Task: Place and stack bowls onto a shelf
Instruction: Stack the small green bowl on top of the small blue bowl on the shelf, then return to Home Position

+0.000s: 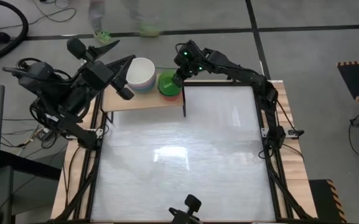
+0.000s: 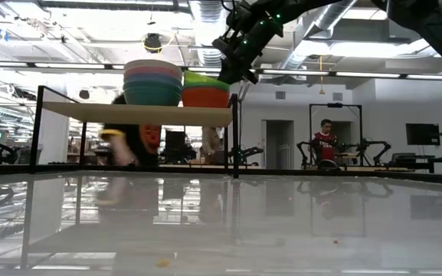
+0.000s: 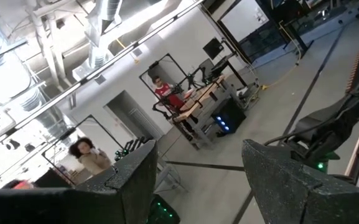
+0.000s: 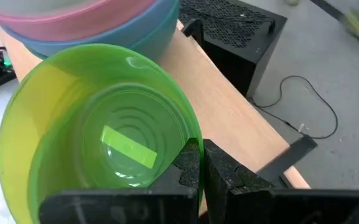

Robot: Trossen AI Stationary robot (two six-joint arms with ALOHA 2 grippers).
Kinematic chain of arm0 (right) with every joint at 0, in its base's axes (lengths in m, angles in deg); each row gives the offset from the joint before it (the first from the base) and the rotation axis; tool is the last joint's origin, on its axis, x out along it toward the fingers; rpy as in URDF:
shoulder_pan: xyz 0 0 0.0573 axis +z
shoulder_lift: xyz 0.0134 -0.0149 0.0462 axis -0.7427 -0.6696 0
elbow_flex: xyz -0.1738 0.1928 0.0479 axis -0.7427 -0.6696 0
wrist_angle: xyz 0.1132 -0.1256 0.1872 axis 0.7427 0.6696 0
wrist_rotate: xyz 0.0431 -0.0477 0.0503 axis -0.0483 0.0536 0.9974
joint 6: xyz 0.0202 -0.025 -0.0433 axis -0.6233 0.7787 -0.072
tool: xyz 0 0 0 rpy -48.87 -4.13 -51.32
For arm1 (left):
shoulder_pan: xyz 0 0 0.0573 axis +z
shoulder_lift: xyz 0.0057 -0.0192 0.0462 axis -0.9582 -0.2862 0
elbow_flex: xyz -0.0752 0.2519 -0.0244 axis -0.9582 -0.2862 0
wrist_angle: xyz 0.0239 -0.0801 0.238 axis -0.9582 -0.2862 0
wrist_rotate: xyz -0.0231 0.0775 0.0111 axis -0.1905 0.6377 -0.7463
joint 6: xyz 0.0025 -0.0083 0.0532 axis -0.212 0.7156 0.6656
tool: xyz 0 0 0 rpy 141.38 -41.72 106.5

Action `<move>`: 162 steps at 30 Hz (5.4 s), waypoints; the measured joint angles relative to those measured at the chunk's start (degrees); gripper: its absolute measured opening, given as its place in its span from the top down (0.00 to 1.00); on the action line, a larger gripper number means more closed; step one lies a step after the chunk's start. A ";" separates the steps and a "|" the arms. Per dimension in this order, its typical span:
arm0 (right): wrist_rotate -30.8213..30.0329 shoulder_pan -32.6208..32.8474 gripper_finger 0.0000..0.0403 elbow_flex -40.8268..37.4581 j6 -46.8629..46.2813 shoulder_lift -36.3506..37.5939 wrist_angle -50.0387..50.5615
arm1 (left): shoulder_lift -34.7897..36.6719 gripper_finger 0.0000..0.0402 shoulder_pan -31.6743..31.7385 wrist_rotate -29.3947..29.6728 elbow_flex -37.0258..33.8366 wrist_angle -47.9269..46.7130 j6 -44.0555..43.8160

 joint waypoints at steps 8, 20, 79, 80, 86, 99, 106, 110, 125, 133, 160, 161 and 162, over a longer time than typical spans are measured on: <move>0.08 0.02 0.80 0.00 -0.95 0.00 0.26 | 0.00 0.45 0.00 -0.02 -0.02 -0.02 -0.02; 4.92 -0.74 0.53 10.70 -1.89 0.02 1.26 | 0.20 0.45 -0.04 -0.50 -0.04 -1.38 -2.09; 10.45 -4.91 0.62 -105.33 -31.95 118.59 -46.80 | 82.20 0.45 -16.46 -14.02 -105.99 -2.16 -91.93; 10.09 -4.30 0.62 -106.54 -32.22 118.58 -48.99 | 82.17 0.45 -16.46 -14.12 -106.31 -2.31 -92.13; 5.75 1.16 0.62 -113.74 -34.04 117.93 -60.63 | 82.12 0.45 -16.46 -16.01 -106.77 -5.76 -92.49; -6.66 14.13 0.62 -118.16 -31.51 118.05 -61.95 | 82.16 0.45 -16.45 -16.67 -110.81 -10.92 -97.64; -10.63 17.13 0.62 -118.14 -32.83 118.09 -61.58 | 82.07 0.45 -16.46 -25.34 -127.37 17.66 -94.66; -10.10 18.06 0.62 -118.14 -32.98 118.09 -61.19 | 82.09 0.45 -16.46 -27.39 -130.91 21.58 -96.27; -1.55 28.57 0.71 -121.00 -18.57 117.95 -56.94 | 82.14 0.45 -17.08 -45.74 -131.21 31.91 -85.82; -5.44 34.54 0.78 -121.04 -14.53 117.98 -54.08 | 82.12 0.45 -17.03 -42.80 -131.24 25.30 -78.14; -6.00 36.36 0.78 -121.17 -28.50 117.98 -47.65 | 82.07 0.45 -17.05 -45.61 -130.68 19.93 -83.89; -6.00 36.36 0.78 -121.17 -28.50 117.98 -47.65 | 82.07 0.45 -17.05 -45.61 -130.68 19.91 -83.89; -6.00 36.36 0.78 -121.17 -28.50 117.98 -47.65 | 82.07 0.45 -17.04 -45.59 -130.66 19.85 -83.93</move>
